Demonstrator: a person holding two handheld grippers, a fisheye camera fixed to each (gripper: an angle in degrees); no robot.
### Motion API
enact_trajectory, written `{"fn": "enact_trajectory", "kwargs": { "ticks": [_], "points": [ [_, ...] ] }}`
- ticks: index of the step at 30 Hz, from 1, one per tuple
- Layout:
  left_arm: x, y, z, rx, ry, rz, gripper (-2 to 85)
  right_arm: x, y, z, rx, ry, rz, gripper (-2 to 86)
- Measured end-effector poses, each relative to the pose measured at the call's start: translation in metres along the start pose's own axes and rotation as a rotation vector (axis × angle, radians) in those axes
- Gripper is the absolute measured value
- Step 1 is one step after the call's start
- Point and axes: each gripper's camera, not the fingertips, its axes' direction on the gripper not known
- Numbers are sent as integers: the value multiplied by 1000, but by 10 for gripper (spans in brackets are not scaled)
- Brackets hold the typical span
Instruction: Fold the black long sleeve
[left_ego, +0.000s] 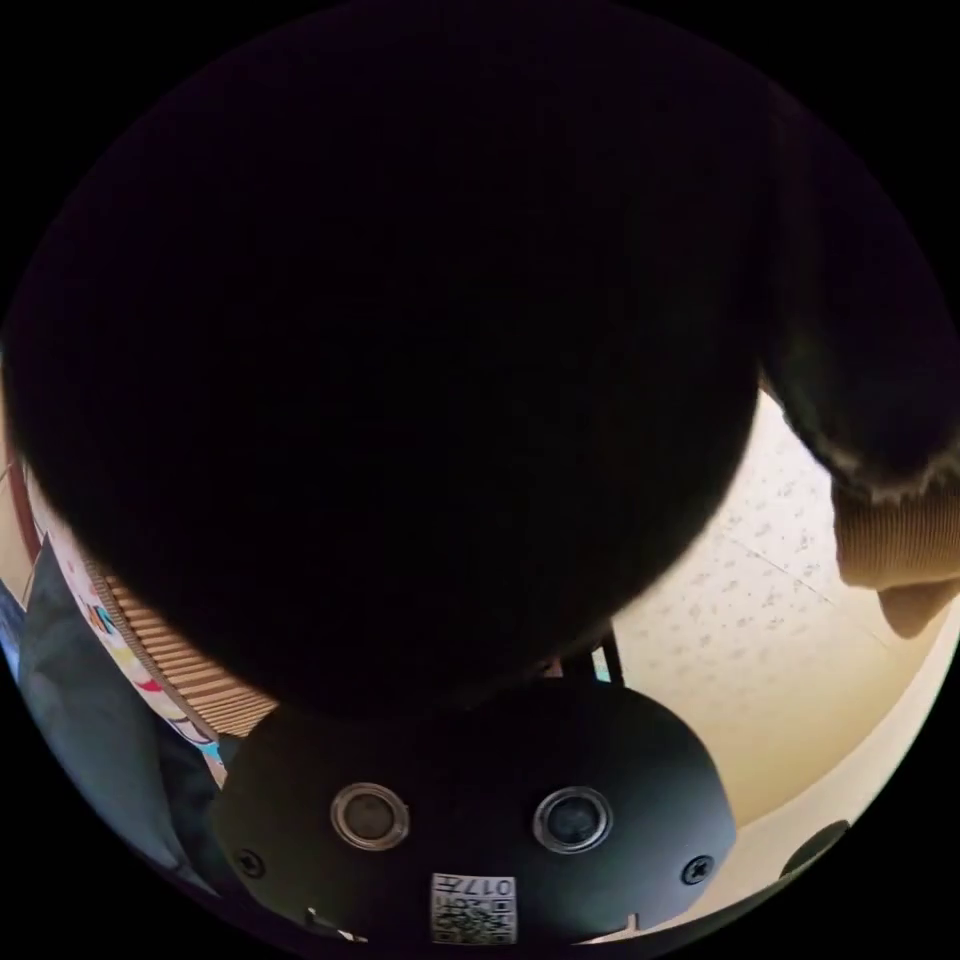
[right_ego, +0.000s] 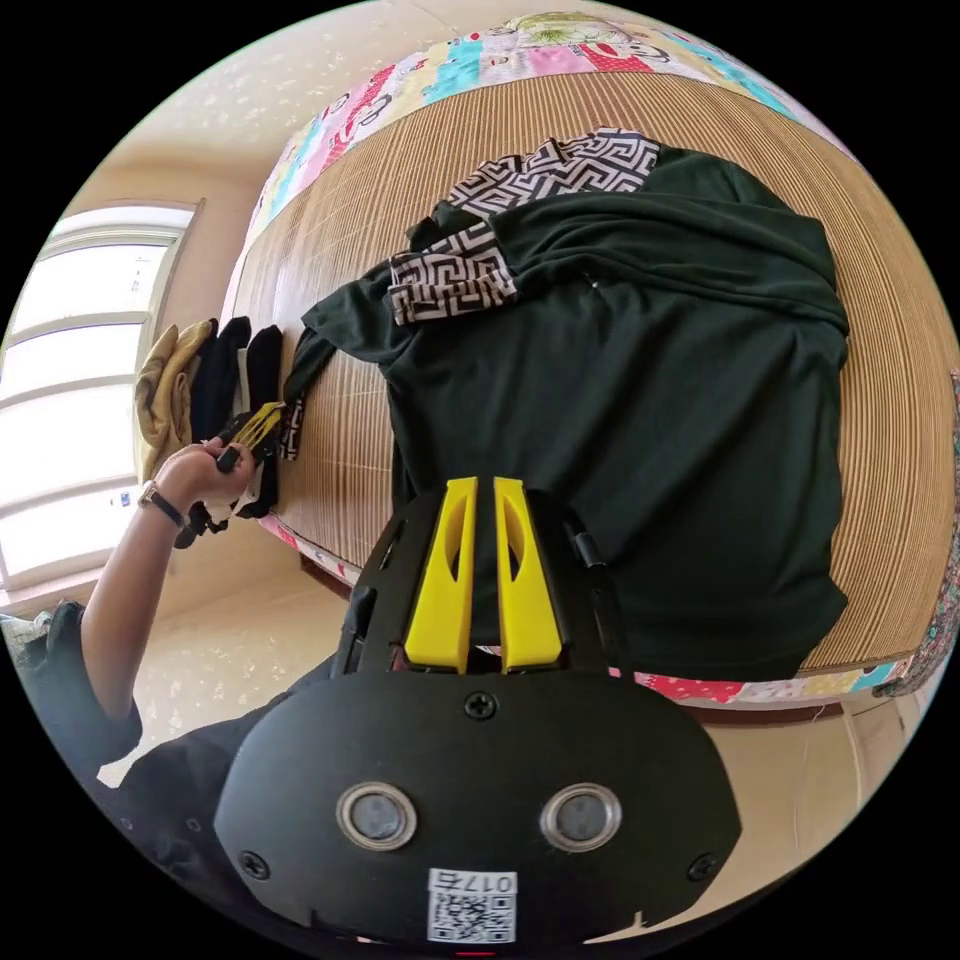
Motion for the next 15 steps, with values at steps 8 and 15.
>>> {"fn": "enact_trajectory", "kwargs": {
  "ticks": [8,15],
  "points": [
    [98,105,-62,-57,187,633,-8,38,13,-8,13,-61,155,21],
    [187,278,-42,-268,224,1482,-8,103,22,-52,71,-80,244,17]
  ]
}}
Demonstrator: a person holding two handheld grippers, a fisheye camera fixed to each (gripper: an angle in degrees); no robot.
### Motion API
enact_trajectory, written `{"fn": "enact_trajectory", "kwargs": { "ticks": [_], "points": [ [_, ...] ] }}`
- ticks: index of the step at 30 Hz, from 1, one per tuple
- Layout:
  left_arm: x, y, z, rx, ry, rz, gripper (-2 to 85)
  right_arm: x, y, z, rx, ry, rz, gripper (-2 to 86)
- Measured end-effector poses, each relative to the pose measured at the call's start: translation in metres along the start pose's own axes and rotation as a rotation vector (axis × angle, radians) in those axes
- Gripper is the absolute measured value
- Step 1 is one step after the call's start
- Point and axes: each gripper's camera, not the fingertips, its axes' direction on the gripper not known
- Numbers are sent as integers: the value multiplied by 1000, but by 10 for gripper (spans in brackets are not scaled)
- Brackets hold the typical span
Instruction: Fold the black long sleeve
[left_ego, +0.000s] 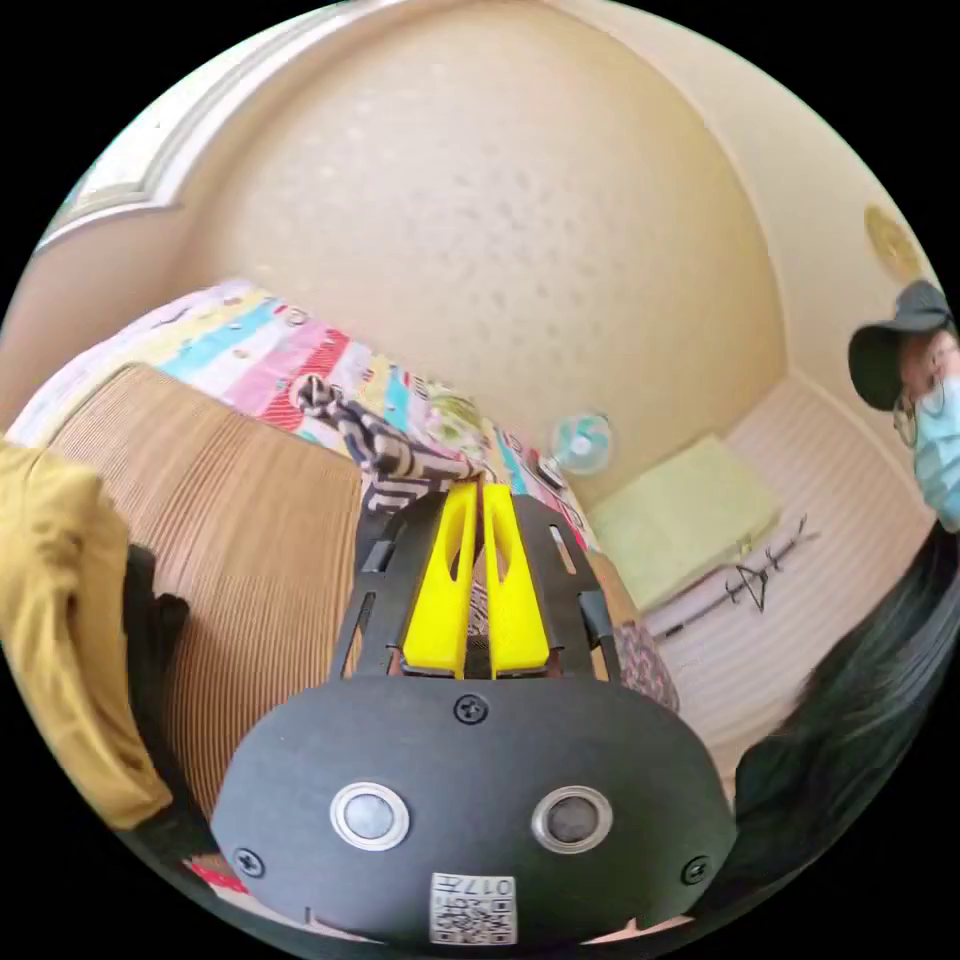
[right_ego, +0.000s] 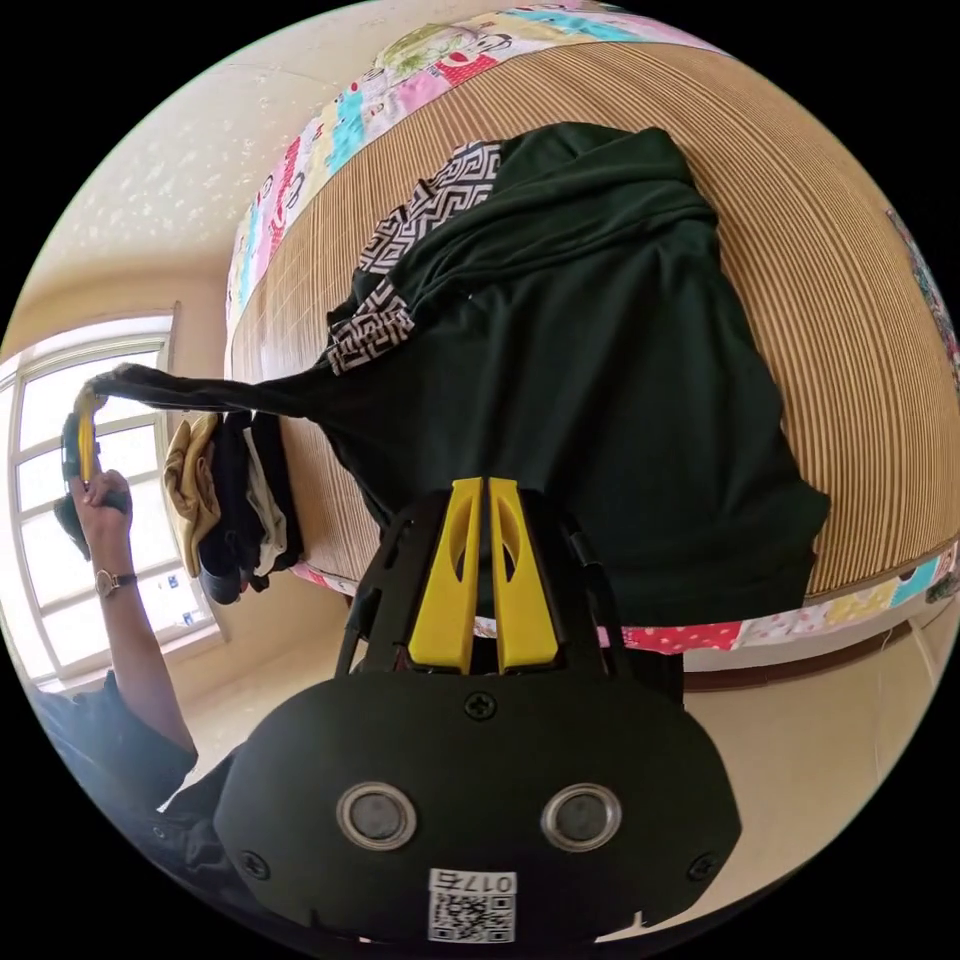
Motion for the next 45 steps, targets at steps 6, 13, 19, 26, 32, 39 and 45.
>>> {"fn": "enact_trajectory", "kwargs": {
  "ticks": [6,13,19,26,32,39,45],
  "points": [
    [129,126,235,-532,142,214,20,51,-10,-28,-11,8,36,25],
    [85,289,232,-694,102,-90,72,127,-9,-85,-17,73,25,68],
    [-2,381,128,-760,-154,-400,143,181,-11,-114,-21,105,-8,114],
    [-19,463,140,-964,6,-504,124,196,1,-85,-272,-2,-72,121],
    [-30,446,123,-919,-64,-416,128,204,12,-98,-229,-3,-15,118],
    [-34,416,131,-1083,-69,-146,149,198,16,-128,-267,5,-108,122],
    [-60,374,126,-1176,-195,20,155,173,21,-125,-321,142,-231,116]
  ]
}}
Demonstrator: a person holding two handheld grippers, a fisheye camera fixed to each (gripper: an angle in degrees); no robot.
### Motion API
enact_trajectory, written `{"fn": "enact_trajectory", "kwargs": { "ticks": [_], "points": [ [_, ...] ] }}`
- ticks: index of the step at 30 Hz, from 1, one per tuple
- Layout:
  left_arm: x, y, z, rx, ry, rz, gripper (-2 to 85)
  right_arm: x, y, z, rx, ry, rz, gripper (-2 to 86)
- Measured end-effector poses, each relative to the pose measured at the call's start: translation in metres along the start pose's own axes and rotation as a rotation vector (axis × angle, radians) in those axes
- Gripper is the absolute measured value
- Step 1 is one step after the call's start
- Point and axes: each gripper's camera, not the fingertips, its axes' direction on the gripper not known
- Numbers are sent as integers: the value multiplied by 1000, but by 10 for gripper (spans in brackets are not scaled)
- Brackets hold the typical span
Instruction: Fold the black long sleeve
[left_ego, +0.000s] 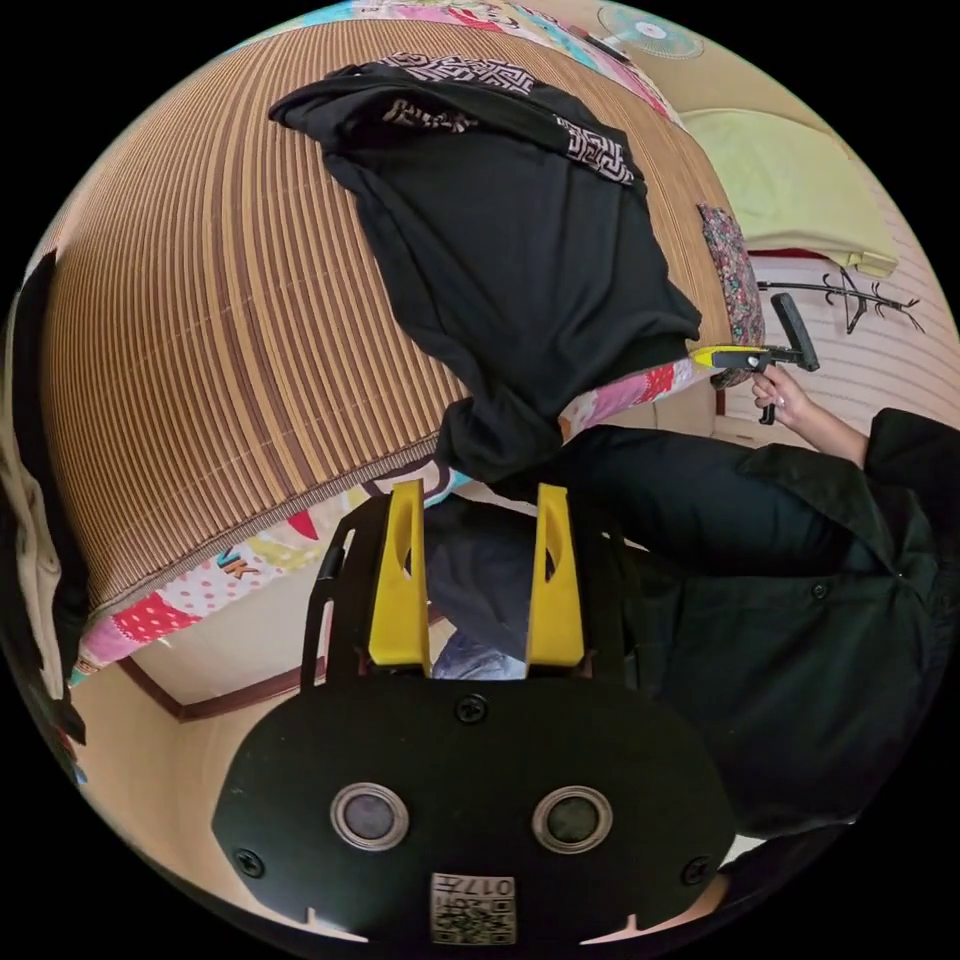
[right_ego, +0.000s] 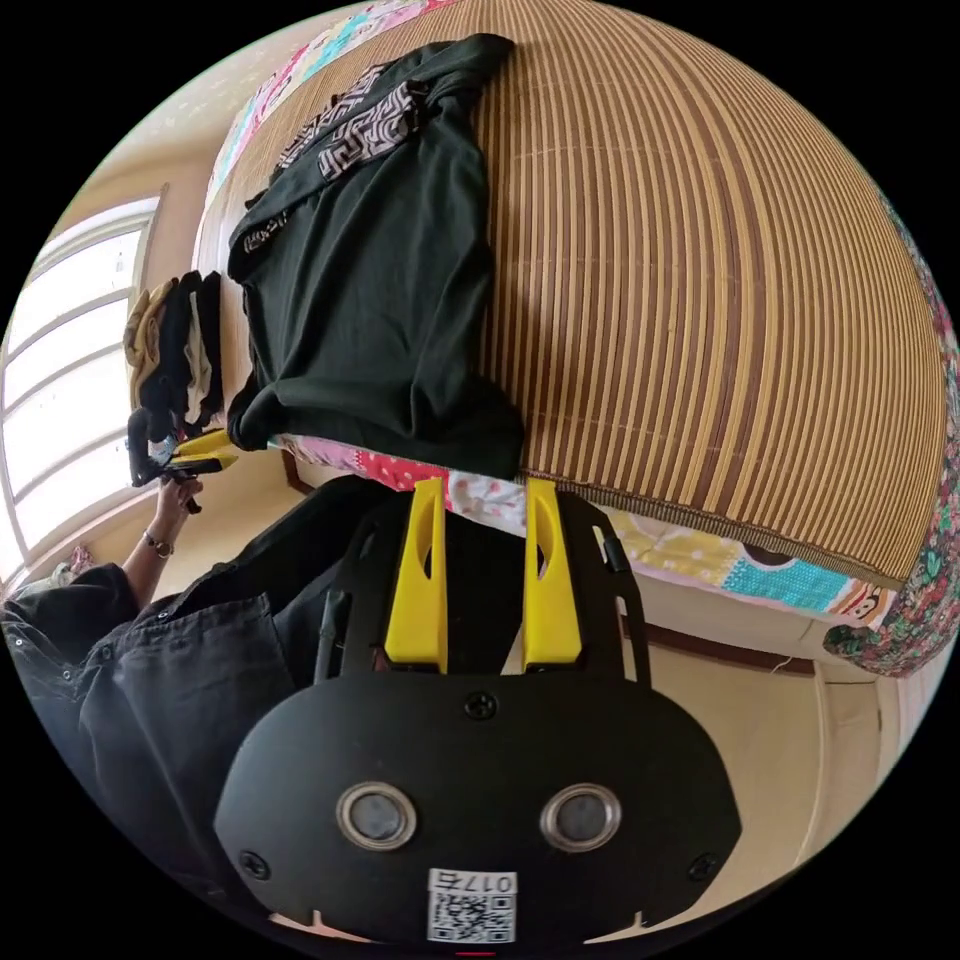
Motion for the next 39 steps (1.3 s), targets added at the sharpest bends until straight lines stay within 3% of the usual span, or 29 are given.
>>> {"fn": "enact_trajectory", "kwargs": {
  "ticks": [5,7,10,14,17,19,23,29,31,36,39],
  "points": [
    [-26,-54,-6,-136,-119,36,113,-7,-20,0,-46,116,135,69],
    [-39,-55,-26,-120,-104,39,34,-2,-16,-12,-81,49,101,43],
    [-73,-41,-56,-102,268,8,15,10,13,-33,-89,-48,51,32],
    [-107,12,-93,-50,533,-113,6,38,73,-57,-98,-220,55,25],
    [-128,48,-119,84,848,-231,4,61,125,-84,-8,-501,111,22],
    [-137,58,-137,198,1031,-267,5,71,150,-112,176,-778,120,20],
    [-172,41,-197,548,1269,-313,11,78,135,-155,474,-994,82,19],
    [-255,-115,-279,825,1388,-176,19,74,-35,-188,645,-1058,-28,24],
    [-286,-174,-288,825,1372,-181,25,80,-116,-182,655,-1046,61,29],
    [-359,-260,-292,975,1375,-291,73,77,-190,-187,675,-1009,284,58],
    [-367,-251,-295,970,1187,-418,110,50,-194,-205,632,-857,203,76]
  ]
}}
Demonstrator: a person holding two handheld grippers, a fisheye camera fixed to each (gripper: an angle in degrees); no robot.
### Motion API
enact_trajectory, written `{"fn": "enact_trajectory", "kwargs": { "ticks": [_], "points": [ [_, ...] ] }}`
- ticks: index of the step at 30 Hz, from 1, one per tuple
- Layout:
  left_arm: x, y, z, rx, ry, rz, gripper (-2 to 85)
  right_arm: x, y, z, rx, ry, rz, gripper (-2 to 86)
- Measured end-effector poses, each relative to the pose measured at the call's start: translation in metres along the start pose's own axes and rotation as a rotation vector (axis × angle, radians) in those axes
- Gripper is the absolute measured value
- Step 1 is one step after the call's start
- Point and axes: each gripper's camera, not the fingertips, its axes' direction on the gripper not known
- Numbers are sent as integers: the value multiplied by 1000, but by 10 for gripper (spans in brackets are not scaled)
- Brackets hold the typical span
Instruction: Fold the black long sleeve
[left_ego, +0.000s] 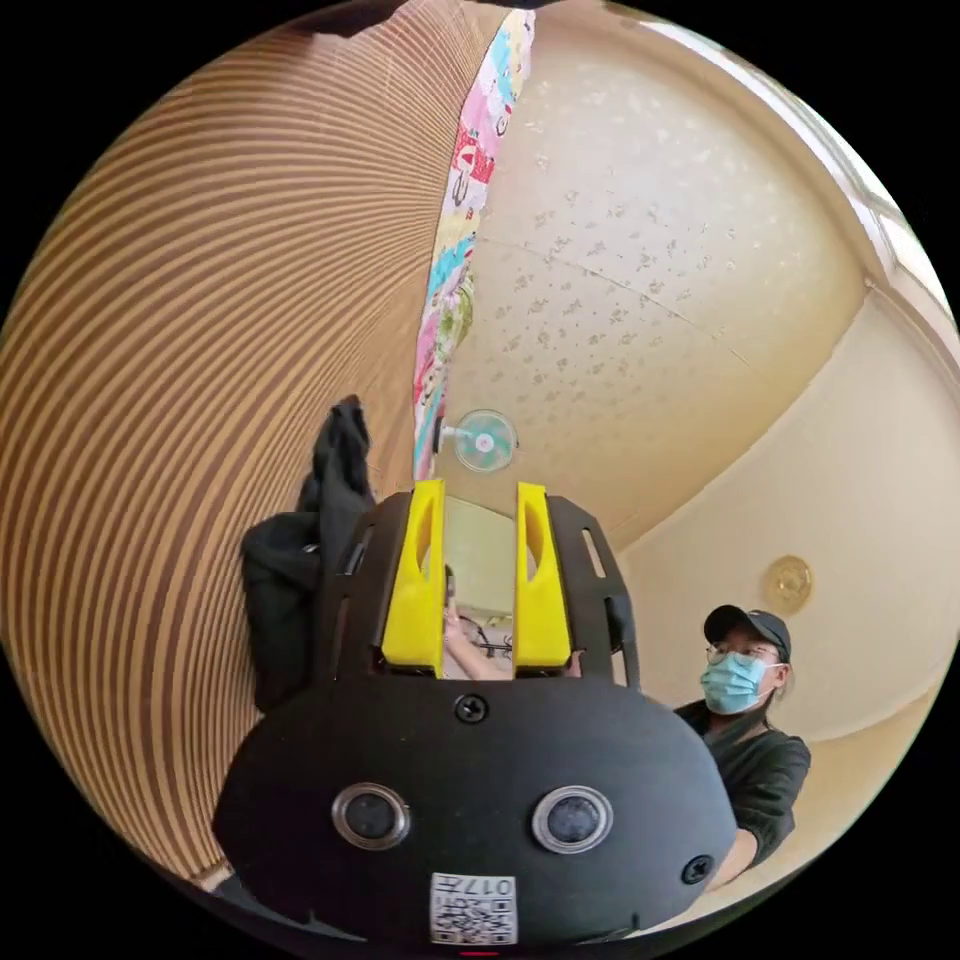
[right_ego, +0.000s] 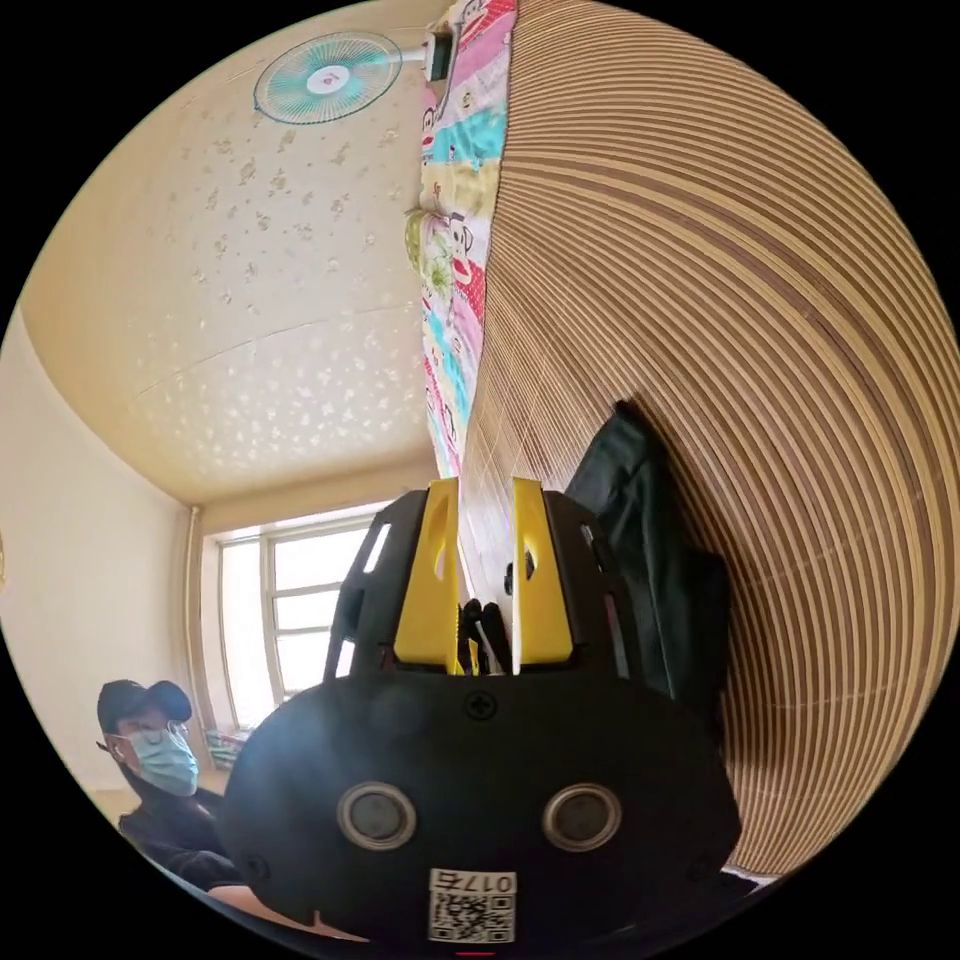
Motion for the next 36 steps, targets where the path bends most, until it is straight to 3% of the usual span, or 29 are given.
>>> {"fn": "enact_trajectory", "kwargs": {
  "ticks": [4,6,9,15,18,21,26,29,32,36],
  "points": [
    [-4,62,-4,-36,-428,-33,157,-33,51,27,-197,409,-213,81],
    [-15,94,-2,-7,-525,-61,169,-30,77,39,-250,447,-229,79],
    [-58,122,21,-17,-477,-134,183,-11,104,47,-301,364,-167,78],
    [-119,107,66,52,-467,-187,137,34,123,2,-175,128,63,74],
    [-98,93,102,18,-531,-25,92,64,132,-39,-69,22,183,71],
    [-53,102,174,-115,-628,227,81,89,148,-76,9,3,274,66],
    [-8,205,347,-467,-665,654,77,113,176,-110,52,11,346,65],
    [-39,280,424,-701,-609,718,80,128,192,-114,62,-9,391,72],
    [-90,340,463,-922,-549,642,99,145,206,-105,54,-47,454,84],
    [-116,364,428,-830,-573,573,101,159,213,-85,15,-117,479,108]
  ]
}}
